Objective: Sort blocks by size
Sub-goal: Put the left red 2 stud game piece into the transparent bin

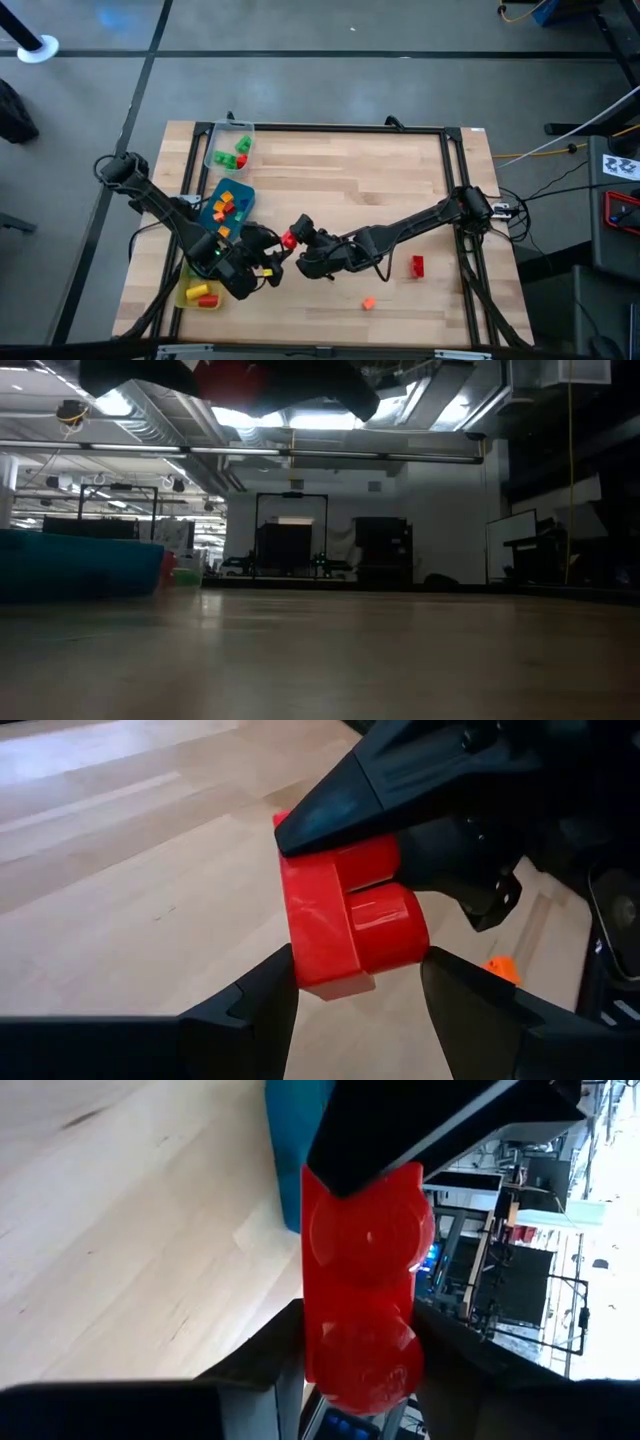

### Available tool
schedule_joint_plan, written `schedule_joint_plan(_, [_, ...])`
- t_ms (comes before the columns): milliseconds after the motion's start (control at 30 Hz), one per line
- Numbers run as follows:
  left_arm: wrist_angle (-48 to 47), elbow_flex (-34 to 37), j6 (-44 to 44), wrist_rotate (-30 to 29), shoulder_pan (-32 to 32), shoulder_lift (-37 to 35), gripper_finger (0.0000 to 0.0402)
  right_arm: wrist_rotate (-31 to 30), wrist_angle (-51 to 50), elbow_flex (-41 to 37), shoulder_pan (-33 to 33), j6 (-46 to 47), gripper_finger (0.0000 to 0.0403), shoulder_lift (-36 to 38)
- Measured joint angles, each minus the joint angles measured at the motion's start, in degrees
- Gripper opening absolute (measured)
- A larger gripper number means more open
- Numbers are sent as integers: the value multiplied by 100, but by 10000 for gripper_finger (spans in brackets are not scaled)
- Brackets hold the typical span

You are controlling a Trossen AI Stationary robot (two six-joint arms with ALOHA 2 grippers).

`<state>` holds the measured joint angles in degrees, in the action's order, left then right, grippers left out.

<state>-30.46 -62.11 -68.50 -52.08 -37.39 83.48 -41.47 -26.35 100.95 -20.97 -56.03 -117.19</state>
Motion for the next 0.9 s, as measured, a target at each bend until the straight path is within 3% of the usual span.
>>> schedule_joint_plan(467, [361, -2, 469, -14, 258, -7, 184, -11, 141, -2, 6, -51, 150, 0])
schedule_joint_plan(900, [446, -2, 615, -21, 260, -7, 90, -11, 162, -2, 11, -42, 164, 0])
